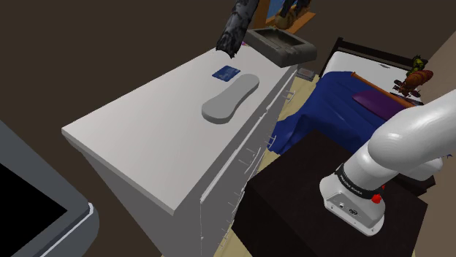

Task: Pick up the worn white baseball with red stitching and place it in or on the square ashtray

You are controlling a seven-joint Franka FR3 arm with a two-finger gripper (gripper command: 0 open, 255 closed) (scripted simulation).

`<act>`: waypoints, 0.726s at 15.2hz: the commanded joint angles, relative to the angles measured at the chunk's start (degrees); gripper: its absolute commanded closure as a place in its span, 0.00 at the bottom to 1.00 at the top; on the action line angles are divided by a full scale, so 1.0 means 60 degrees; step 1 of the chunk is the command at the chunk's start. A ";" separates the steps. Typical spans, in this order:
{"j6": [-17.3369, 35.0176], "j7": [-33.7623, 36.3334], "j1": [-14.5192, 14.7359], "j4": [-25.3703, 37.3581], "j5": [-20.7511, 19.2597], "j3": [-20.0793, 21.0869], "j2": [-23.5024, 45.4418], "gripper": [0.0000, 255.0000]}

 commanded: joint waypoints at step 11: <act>0.0713 -0.0128 -0.0002 -0.0815 0.0030 0.0021 -0.0098 1.00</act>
